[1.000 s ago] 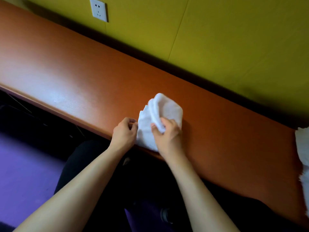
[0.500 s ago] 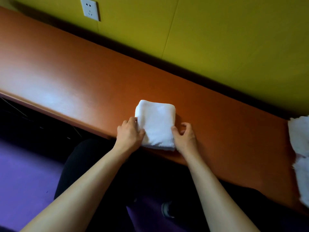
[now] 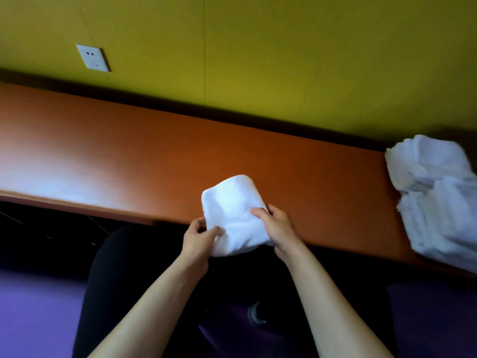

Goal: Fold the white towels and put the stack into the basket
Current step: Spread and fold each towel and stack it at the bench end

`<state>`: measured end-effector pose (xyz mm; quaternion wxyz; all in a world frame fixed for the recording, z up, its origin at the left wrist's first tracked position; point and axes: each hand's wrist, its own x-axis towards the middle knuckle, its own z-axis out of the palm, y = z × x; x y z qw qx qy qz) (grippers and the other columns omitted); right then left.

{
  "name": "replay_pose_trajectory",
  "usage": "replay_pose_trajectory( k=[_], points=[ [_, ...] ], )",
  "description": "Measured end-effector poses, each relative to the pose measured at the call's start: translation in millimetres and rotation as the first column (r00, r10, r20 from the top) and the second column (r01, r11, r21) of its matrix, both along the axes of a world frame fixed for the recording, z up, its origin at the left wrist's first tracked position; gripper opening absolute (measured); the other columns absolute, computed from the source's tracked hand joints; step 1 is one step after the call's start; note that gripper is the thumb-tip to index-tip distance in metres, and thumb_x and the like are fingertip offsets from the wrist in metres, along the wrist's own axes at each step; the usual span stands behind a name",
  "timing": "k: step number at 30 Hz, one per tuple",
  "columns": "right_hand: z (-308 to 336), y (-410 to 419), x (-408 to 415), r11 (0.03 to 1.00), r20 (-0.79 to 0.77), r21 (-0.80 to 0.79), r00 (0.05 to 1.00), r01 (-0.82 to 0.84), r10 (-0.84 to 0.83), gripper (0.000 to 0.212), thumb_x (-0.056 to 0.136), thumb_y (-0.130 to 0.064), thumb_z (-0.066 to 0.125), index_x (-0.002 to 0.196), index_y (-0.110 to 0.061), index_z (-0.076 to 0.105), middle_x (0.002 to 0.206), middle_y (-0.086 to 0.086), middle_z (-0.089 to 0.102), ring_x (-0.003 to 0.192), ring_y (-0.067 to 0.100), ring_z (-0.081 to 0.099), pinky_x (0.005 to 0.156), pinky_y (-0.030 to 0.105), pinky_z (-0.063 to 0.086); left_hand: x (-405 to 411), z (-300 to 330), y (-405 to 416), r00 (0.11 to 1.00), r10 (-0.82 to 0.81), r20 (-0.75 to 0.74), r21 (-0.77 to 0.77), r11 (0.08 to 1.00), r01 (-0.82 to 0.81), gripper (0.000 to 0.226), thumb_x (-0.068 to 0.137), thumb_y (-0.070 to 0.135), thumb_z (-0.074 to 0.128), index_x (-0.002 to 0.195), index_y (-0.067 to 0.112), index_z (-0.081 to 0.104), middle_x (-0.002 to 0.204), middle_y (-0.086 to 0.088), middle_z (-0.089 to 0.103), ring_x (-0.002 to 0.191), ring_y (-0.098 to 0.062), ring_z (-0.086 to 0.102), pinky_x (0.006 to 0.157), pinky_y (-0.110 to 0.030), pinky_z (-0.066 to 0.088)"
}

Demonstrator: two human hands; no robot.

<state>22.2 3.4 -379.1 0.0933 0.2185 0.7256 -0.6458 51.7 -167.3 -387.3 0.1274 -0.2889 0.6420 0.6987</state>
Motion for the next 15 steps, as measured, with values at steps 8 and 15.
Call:
replay_pose_trajectory(
  k=[8,15],
  points=[
    [61,55,53,0.977,-0.142,-0.211,0.988,0.025,-0.056,0.021,0.086,-0.017,0.07,0.105,-0.008,0.072,0.102,0.011,0.076,0.094,0.026,0.072,0.082,0.038,0.056,32,37,50,0.966,-0.257,0.014,0.366,0.901,0.234,0.066,0.07,0.034,0.072,0.128,0.003,0.063,0.113,-0.022,0.071,0.089,-0.035,0.071,0.071,-0.034,0.055],
    [100,122,92,0.93,-0.184,-0.31,0.947,0.198,-0.263,0.02,0.087,-0.016,0.068,0.105,-0.008,0.072,0.101,0.011,0.077,0.096,0.029,0.073,0.087,0.042,0.056,41,72,96,0.893,-0.427,-0.143,0.463,0.769,0.441,0.067,0.071,0.03,0.072,0.135,0.012,0.059,0.124,-0.023,0.067,0.093,-0.037,0.069,0.067,-0.037,0.054]
  ],
)
